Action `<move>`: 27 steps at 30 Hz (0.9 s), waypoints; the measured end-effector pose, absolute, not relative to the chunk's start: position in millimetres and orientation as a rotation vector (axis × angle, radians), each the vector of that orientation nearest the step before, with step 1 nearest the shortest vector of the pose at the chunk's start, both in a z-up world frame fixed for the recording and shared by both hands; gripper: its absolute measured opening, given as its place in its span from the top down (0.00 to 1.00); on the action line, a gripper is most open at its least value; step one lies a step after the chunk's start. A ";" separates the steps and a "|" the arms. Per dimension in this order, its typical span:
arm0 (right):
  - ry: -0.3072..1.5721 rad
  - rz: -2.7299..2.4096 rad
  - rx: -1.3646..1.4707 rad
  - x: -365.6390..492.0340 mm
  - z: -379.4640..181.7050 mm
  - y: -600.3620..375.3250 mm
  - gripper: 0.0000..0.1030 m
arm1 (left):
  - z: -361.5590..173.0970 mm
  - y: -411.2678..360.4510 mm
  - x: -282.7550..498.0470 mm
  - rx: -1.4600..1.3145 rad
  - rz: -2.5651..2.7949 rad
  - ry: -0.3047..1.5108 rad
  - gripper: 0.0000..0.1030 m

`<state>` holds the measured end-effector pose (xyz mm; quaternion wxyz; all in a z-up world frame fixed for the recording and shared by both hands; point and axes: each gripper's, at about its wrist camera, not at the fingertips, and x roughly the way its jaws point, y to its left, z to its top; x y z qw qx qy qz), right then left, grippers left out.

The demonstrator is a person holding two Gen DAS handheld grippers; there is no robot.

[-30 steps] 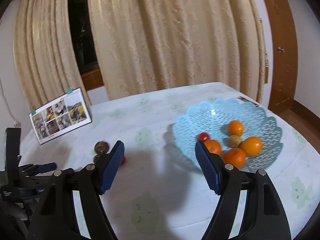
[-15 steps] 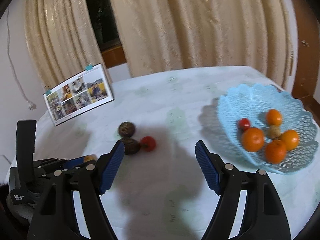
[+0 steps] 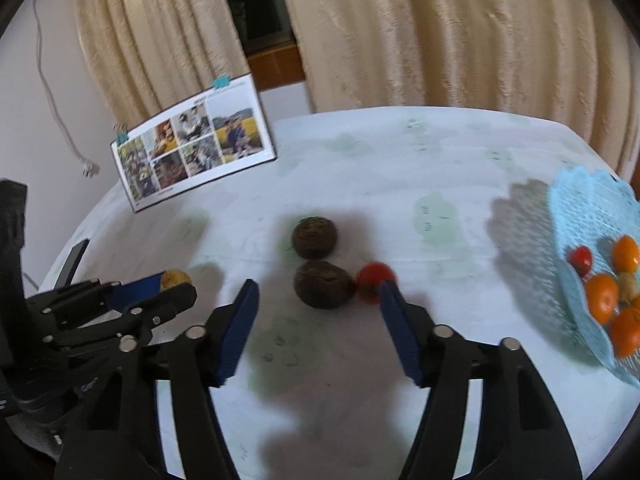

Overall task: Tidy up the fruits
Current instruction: 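Grasp the dark brown round fruit with the right tool while the left tool holds its fruit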

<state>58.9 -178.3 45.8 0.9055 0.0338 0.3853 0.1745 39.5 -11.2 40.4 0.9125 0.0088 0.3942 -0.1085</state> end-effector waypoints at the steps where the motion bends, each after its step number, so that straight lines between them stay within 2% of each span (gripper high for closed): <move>1: 0.804 0.371 0.059 62.2 44.0 -174.0 0.45 | 41.7 -9.4 39.2 0.015 -0.218 0.809 0.75; 3: 0.816 0.386 0.044 67.8 40.7 -167.0 0.49 | 42.9 -8.1 39.0 0.011 -0.210 0.806 0.75; 8: 0.834 0.388 -0.020 81.7 32.6 -152.6 0.53 | 43.8 -5.2 38.3 0.004 -0.199 0.804 0.75; 20: 0.851 0.318 -0.175 92.5 19.8 -143.3 0.56 | 42.5 -5.8 37.5 0.002 -0.195 0.811 0.75; 23: 0.842 0.285 -0.219 91.7 18.3 -141.6 0.68 | 42.4 -5.7 38.1 0.003 -0.197 0.810 0.75; 27: 0.824 0.272 -0.227 87.1 20.7 -143.8 0.72 | 42.2 -5.4 38.2 0.003 -0.196 0.810 0.75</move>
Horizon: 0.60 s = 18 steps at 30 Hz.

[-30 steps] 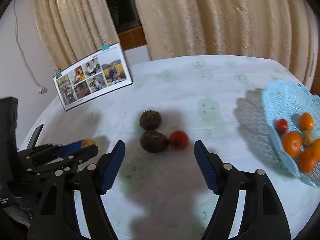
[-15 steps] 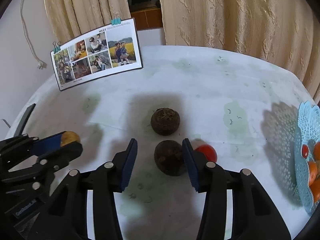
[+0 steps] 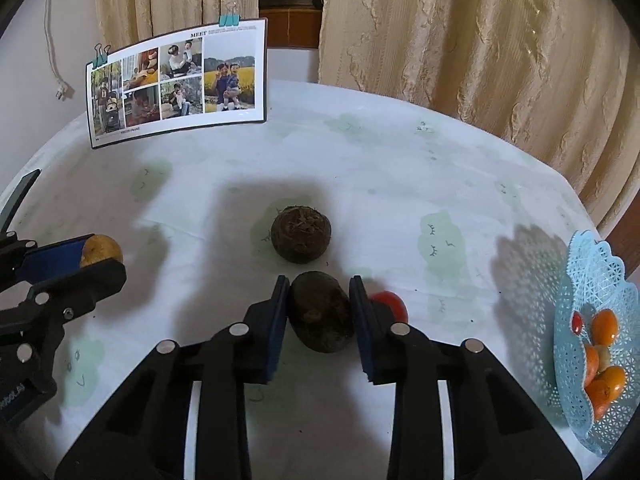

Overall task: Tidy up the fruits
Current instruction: 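Grasp the dark brown round fruit with the right tool while the left tool holds its fruit, then carry the dark brown fruit into the basket and open the right tool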

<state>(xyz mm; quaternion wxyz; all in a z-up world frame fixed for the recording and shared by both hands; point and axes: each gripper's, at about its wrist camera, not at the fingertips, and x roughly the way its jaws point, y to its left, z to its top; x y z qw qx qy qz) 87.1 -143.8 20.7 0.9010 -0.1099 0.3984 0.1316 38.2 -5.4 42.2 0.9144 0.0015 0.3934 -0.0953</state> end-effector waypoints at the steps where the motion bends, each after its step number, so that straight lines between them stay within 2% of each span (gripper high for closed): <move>1: 0.819 0.269 -0.222 85.0 22.5 -144.9 0.75 | 42.2 -5.3 38.2 0.003 -0.197 0.810 0.75; 12: 0.744 0.286 -0.061 62.8 54.4 -172.6 0.80 | 45.5 -8.1 36.0 0.009 -0.202 0.801 0.75; 14: 0.724 0.286 -0.032 57.9 62.3 -178.5 0.91 | 45.7 -9.2 35.5 0.012 -0.204 0.799 0.75; 18: 0.698 0.298 0.028 51.8 76.2 -193.5 0.91 | 45.4 -11.7 34.2 0.016 -0.209 0.799 0.75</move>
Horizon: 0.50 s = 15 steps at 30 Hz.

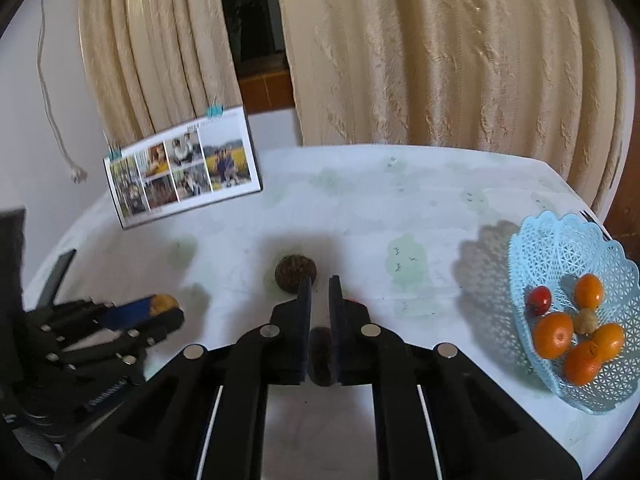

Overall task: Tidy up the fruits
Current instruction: 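Carry the dark brown fruit into the basket and open the right tool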

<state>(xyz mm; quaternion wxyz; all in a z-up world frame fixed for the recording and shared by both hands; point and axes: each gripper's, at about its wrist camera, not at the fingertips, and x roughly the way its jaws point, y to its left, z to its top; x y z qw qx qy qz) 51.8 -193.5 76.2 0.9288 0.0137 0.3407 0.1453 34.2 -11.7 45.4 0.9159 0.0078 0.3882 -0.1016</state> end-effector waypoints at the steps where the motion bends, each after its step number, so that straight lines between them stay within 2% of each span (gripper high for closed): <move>1: 0.703 0.309 0.037 51.8 76.8 -195.8 0.91 | 45.6 -12.3 33.8 0.017 -0.211 0.798 0.75; 9: 0.799 0.258 0.214 56.6 50.3 -237.1 0.88 | 51.0 -8.9 32.0 0.001 -0.210 0.786 0.75; 11: 0.819 0.243 0.261 55.4 44.0 -247.9 0.75 | 51.2 -9.4 31.8 0.000 -0.211 0.788 0.75; 12: 0.822 0.243 0.276 54.7 42.4 -249.5 0.65 | 50.9 -10.0 31.8 0.001 -0.212 0.789 0.75; 15: 0.838 0.267 0.264 55.3 40.3 -241.5 0.63 | 50.7 -11.5 31.0 0.003 -0.214 0.790 0.75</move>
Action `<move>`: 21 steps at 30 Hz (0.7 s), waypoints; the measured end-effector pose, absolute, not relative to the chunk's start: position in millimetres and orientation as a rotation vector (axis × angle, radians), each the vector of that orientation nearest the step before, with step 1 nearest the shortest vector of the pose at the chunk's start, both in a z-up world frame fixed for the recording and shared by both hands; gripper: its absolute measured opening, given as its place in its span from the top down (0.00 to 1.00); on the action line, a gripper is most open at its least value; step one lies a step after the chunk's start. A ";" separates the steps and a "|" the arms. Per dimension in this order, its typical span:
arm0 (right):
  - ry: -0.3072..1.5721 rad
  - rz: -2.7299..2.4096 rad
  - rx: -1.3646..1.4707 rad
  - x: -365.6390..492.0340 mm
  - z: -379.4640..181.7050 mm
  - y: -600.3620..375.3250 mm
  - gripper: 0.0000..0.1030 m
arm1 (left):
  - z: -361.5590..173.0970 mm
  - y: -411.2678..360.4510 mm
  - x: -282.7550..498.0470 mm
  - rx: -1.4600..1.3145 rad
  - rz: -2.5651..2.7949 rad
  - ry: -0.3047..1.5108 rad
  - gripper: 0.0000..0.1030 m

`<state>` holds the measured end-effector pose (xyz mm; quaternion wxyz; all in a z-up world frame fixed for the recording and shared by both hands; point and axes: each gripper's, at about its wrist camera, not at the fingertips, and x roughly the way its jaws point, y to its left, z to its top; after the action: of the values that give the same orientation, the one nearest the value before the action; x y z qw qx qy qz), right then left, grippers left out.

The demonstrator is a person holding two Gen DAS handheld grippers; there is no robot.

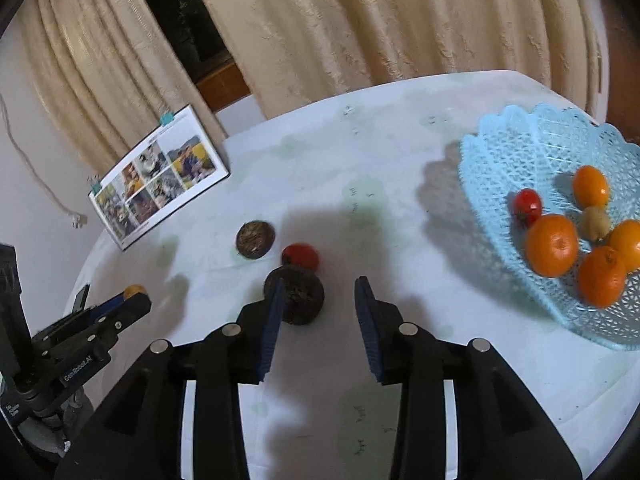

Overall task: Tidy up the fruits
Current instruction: 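Carry the dark brown fruit into the basket and open the right tool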

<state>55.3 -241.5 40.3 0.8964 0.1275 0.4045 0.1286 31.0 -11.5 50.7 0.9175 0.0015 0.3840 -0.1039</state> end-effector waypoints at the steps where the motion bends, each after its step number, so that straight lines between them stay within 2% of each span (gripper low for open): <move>1: 0.844 0.270 0.251 56.1 39.0 -238.0 0.63 | 50.9 -11.5 31.0 0.003 -0.214 0.789 0.75; 4: 0.865 0.271 0.203 63.4 33.6 -222.5 0.50 | 52.1 -10.9 30.4 0.001 -0.215 0.786 0.75; 10: 0.924 0.285 0.113 78.5 15.9 -193.3 0.50 | 52.0 -9.3 30.7 -0.006 -0.212 0.788 0.75; 13: 0.924 0.273 0.086 77.4 13.1 -189.1 0.61 | 52.0 -9.7 30.6 -0.005 -0.212 0.787 0.75; 21: 0.837 0.257 0.122 55.9 37.9 -205.0 0.61 | 49.8 -12.1 31.3 0.001 -0.205 0.794 0.75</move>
<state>55.9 -205.0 37.9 0.9040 0.0590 0.4048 0.1242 31.3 -12.1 49.8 0.9171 0.0003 0.3861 -0.0994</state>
